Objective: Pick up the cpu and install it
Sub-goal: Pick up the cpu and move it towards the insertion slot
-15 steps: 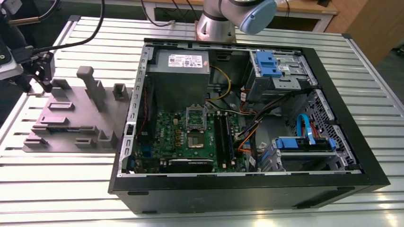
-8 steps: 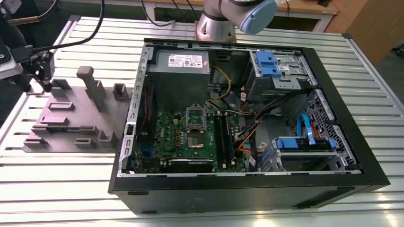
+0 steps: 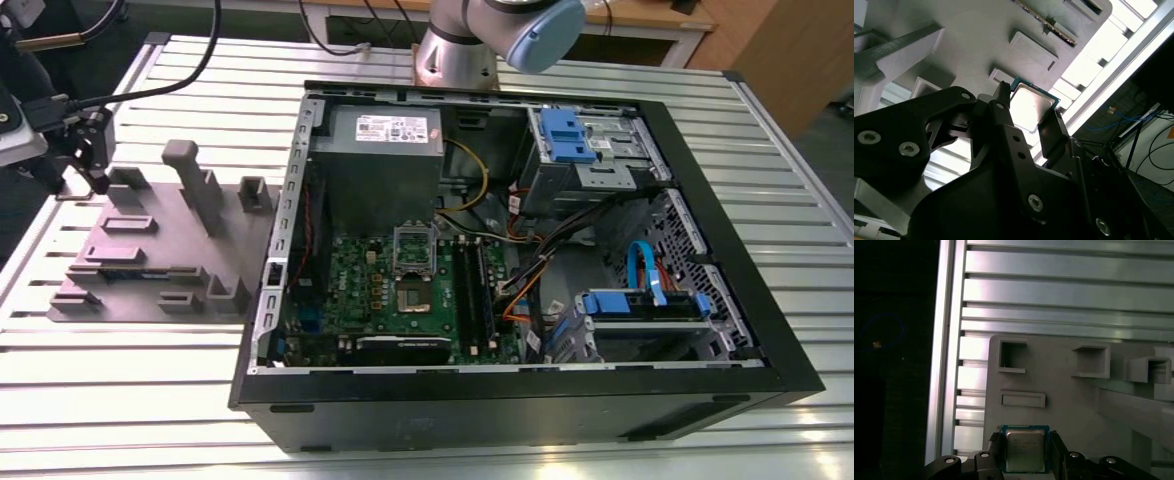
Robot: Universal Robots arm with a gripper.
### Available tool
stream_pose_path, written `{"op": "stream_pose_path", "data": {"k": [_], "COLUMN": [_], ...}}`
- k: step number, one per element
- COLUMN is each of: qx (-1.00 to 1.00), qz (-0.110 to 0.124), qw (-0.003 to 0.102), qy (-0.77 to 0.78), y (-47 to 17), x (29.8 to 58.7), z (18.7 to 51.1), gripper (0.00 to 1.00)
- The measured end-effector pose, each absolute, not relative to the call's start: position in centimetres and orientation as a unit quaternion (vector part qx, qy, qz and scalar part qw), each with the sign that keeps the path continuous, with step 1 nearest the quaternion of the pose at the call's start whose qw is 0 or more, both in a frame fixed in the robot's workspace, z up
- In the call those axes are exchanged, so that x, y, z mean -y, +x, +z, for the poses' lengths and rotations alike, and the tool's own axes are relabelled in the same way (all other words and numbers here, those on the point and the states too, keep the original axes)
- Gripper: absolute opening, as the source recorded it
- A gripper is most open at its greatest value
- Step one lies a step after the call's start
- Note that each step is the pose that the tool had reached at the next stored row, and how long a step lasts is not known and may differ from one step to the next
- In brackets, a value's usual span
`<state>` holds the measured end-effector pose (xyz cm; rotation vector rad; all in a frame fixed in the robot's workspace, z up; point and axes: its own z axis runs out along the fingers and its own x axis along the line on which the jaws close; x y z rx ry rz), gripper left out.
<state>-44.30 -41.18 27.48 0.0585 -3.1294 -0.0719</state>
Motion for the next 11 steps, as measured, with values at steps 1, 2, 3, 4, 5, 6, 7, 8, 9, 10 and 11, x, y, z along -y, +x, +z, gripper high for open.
{"op": "stream_pose_path", "data": {"k": [1,2,3,4,5,6,7,8,9,10,11], "qx": [1.0,1.0,1.0,1.0,1.0,1.0,1.0,1.0,1.0,1.0,1.0], "qz": [-0.023,-0.023,-0.023,-0.023,-0.023,-0.023,-0.023,-0.023,-0.023,-0.023,-0.023], "qw": [0.005,0.005,0.005,0.005,0.005,0.006,0.006,0.005,0.005,0.005,0.005], "qy": [0.019,0.019,0.019,0.019,0.019,0.019,0.019,0.019,0.019,0.019,0.019], "y": [-44.3,-44.29,-44.3,-44.3,-44.3,-44.3,-44.3,-44.3,-44.3,-44.3,-44.29], "x": [41.19,41.18,41.18,41.18,41.18,41.19,41.19,41.18,41.18,41.18,41.18], "z": [27.49,27.51,27.53,27.53,27.55,27.6,27.66,27.7,27.76,27.84,27.93], "gripper": [0.47,0.47,0.47,0.47,0.47,0.47,0.47,0.47,0.47,0.47,0.47]}}
